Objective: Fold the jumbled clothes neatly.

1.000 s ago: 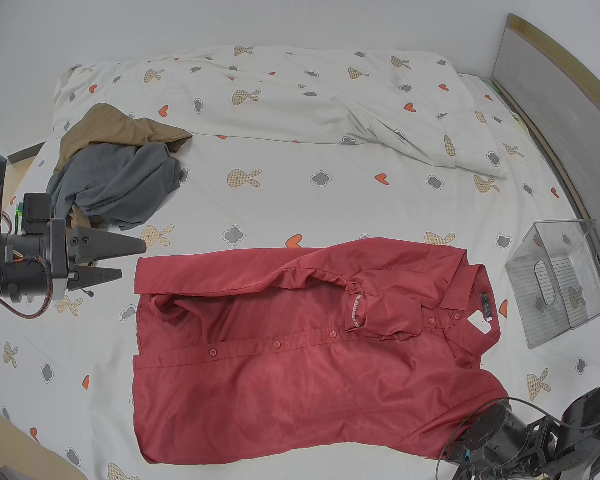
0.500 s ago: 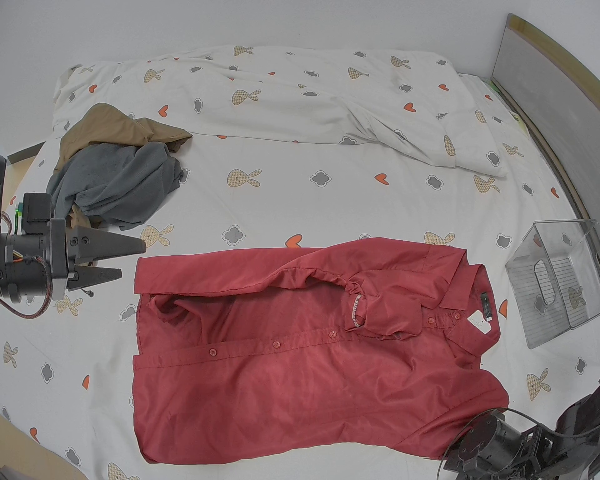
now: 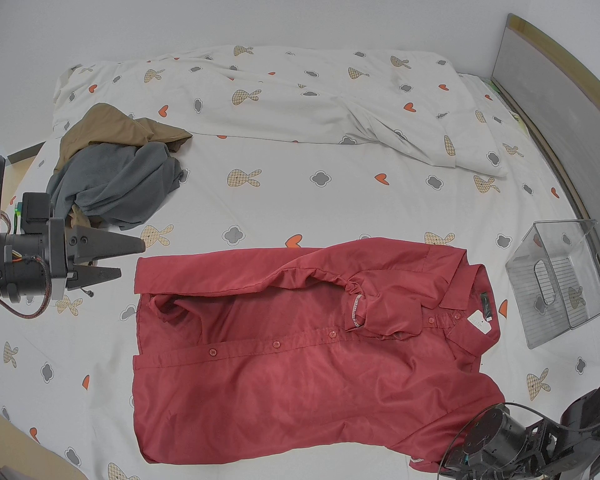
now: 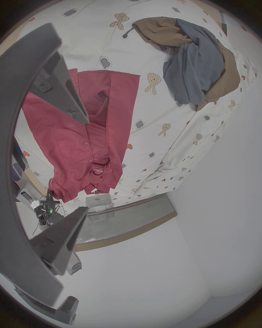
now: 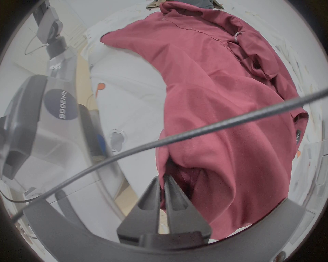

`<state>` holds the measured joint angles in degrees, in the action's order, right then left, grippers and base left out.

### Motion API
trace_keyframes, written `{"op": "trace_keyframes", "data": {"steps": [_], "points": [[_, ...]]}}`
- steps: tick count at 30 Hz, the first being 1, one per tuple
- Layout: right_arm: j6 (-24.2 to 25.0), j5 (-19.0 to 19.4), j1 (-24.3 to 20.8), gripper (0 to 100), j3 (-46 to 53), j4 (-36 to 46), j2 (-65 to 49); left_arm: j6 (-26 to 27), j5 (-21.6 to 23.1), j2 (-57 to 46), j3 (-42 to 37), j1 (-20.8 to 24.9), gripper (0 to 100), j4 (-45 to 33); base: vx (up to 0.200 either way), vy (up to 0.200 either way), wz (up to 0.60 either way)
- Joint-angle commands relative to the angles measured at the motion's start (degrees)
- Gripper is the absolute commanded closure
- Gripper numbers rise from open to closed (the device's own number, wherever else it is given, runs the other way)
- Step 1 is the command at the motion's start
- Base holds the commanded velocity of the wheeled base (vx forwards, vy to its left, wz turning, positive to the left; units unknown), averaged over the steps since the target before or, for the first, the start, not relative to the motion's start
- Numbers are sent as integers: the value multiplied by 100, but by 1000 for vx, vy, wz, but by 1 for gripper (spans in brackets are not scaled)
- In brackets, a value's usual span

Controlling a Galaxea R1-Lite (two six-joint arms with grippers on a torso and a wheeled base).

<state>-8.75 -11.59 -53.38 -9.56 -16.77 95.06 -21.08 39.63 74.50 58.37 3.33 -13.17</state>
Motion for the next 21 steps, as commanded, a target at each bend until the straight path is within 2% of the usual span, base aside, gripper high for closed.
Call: {"op": "trace_keyframes", "data": {"steps": [1,5,7,8,21], "points": [[-12,711,3,100,-345,825,-744,-2,1,-5,-10,1,0,-2,0,0,0],[-56,1739,3,100,-943,2794,-1069,-2,1,-5,-10,1,0,-2,0,0,0],[-56,1766,-5,100,-960,2855,-1078,-2,1,-5,-10,1,0,-2,0,0,0],[-223,1959,-67,100,-1242,3629,-1139,-2,1,-5,-10,1,0,-2,0,0,0],[-267,2021,-172,100,-1321,3664,-1069,7,1,-5,-54,1,0,-2,0,0,0]]}}
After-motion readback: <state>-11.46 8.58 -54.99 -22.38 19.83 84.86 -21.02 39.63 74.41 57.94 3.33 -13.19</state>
